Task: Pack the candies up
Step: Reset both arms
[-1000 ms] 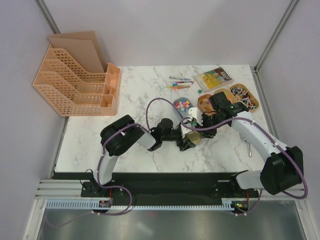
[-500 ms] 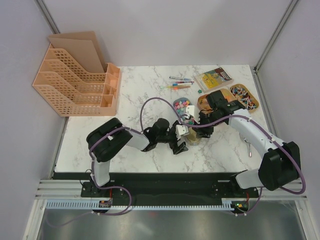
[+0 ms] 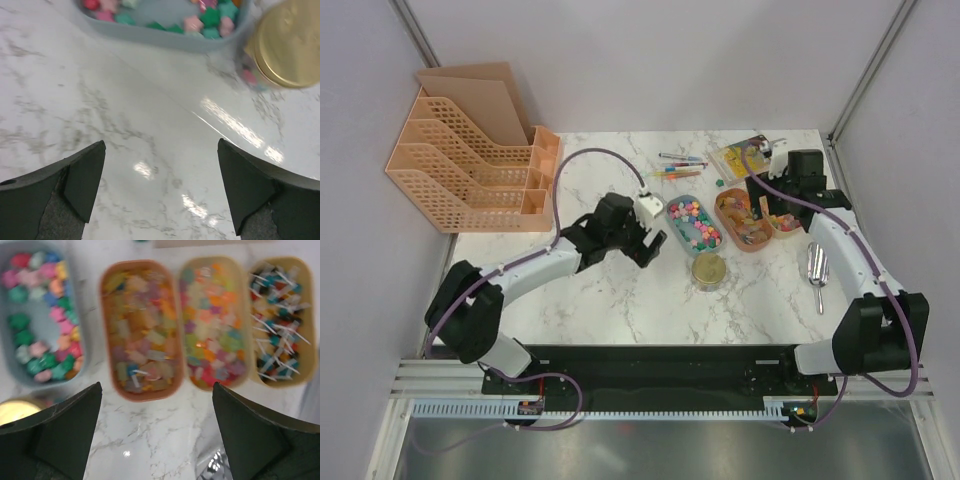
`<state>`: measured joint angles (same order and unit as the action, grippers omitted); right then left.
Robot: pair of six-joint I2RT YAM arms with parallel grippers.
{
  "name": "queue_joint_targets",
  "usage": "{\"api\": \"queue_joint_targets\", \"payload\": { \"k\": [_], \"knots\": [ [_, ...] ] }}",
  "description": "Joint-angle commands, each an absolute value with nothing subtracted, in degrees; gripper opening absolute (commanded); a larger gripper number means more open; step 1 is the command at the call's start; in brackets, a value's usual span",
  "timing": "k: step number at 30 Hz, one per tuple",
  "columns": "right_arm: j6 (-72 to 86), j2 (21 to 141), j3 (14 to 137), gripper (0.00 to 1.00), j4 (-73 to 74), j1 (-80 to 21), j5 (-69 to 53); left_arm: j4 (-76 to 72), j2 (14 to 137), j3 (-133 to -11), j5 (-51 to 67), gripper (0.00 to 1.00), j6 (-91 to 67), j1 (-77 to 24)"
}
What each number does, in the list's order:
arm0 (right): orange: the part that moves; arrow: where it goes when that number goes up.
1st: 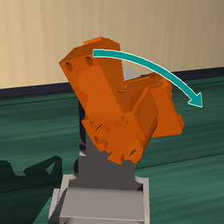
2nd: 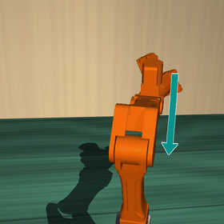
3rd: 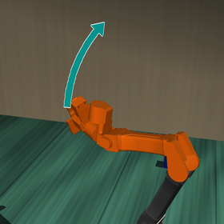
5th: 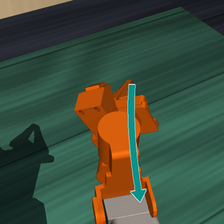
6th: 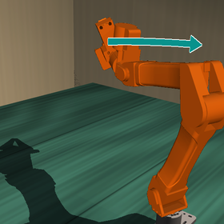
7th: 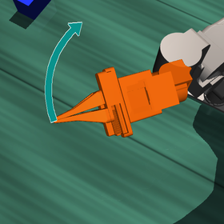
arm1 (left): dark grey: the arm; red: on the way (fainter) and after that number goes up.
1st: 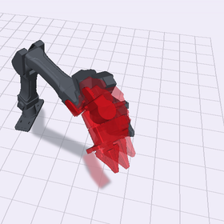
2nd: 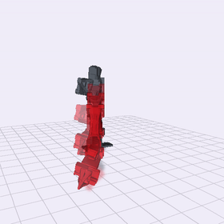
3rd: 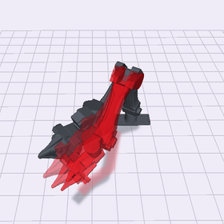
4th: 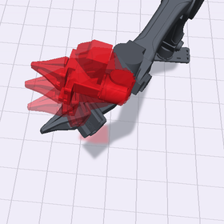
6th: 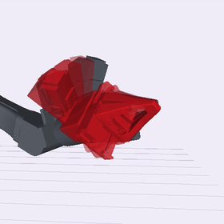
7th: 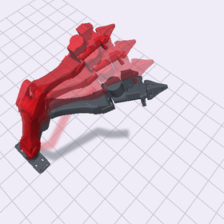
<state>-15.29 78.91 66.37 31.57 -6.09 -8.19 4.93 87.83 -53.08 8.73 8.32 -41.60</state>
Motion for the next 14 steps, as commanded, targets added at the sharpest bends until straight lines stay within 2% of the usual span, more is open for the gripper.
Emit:
{"api": "queue_joint_targets", "payload": {
  "k": [1,2,4,7,14],
  "knots": [
    [1.3,81.55,68.73,0.98,24.97,-2.47,11.65,9.23,85.25,-59.49,0.27,1.0,6.42,-37.2],
    [3.06,83.13,68.82,0.98,25.22,-2.11,17.95,8.79,85.6,-60.2,0.26,1.0,6.5,-36.13],
    [6.76,84.98,70.04,0.98,28.11,-2.11,22.92,7.83,86.83,-62.56,-1.22,1.0,6.85,-33.24],
    [6.16,87.98,70.93,0.98,31.82,-2.11,22.85,6.86,88.5,-65.12,-1.76,1.0,6.86,-30.95],
    [3.26,84.12,71.19,0.98,30.85,-1.94,21.79,5.28,88.68,-66.01,-2.28,1.0,7.03,-30.76]
  ]
}}
